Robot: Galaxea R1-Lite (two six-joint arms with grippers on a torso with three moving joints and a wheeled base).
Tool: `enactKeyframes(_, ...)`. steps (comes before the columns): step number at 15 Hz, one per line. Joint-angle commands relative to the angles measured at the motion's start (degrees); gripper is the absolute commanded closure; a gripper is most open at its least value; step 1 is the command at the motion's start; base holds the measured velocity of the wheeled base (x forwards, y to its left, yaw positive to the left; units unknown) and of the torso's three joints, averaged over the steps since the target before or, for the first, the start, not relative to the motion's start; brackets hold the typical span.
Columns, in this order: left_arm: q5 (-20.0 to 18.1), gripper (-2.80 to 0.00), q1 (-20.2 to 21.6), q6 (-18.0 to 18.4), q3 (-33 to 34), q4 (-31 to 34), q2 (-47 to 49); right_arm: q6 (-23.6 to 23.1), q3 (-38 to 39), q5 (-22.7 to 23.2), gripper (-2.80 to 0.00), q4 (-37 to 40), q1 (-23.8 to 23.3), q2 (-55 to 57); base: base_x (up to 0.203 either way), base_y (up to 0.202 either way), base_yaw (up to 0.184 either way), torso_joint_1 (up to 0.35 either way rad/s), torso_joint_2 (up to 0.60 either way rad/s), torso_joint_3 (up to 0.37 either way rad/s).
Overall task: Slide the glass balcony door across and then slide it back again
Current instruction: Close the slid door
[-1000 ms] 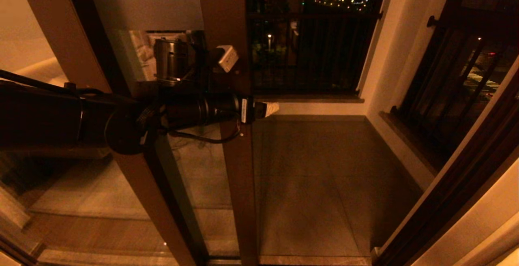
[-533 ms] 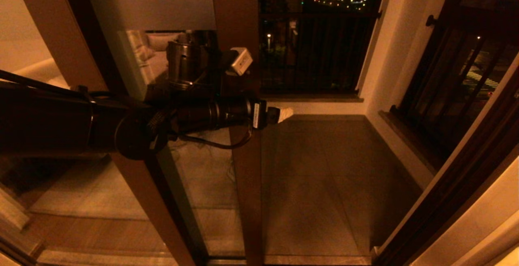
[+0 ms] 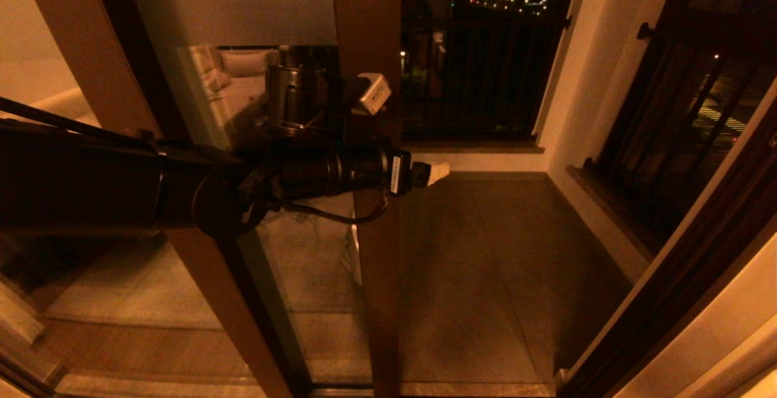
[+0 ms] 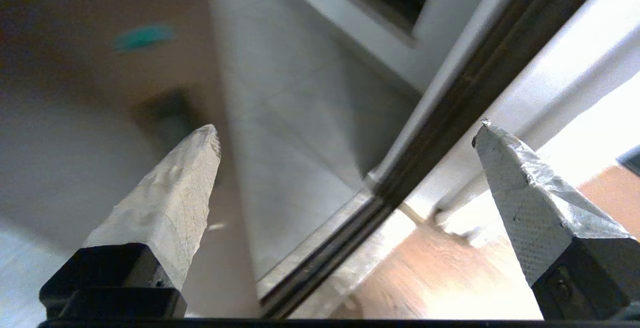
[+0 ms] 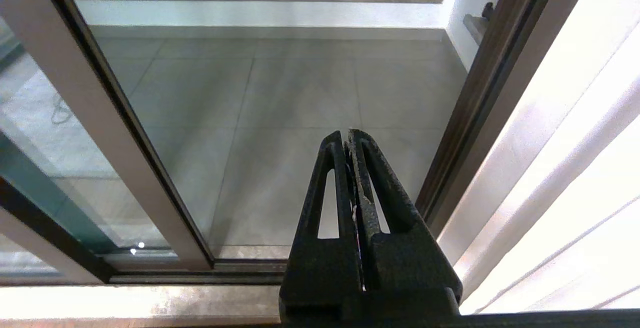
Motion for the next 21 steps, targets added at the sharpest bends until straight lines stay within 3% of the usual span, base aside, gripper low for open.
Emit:
enactKeyframes(1, 1.06, -2.8, -0.08, -0.05, 0.26, -0.11, -0.36, -0.05, 0.0, 0.05, 0.0, 0.02, 0.02, 0.02, 0.0, 0.0, 0.0, 0.0, 0.0, 0.0)
enactKeyframes(5, 2.62, -2.8, 0.01, -0.28, 1.37, 2.19, -3.2, -0.05, 0.0, 0.05, 0.0, 0.02, 0.02, 0.02, 0.0, 0.0, 0.0, 0.0, 0.0, 0.0)
enactKeyframes(9, 8.33, -2.8, -0.05, -0.23, 0.75, 3.41, -1.06, -0.05, 0.0, 0.05, 0.0, 0.02, 0.02, 0.02, 0.0, 0.0, 0.0, 0.0, 0.0, 0.0)
enactKeyframes(21, 7.79, -2.8, -1.88, -0.49, -3.44, 3.4, 0.87, -0.05, 0.0, 0.05, 0.0, 0.02, 0.02, 0.02, 0.0, 0.0, 0.0, 0.0, 0.0, 0.0)
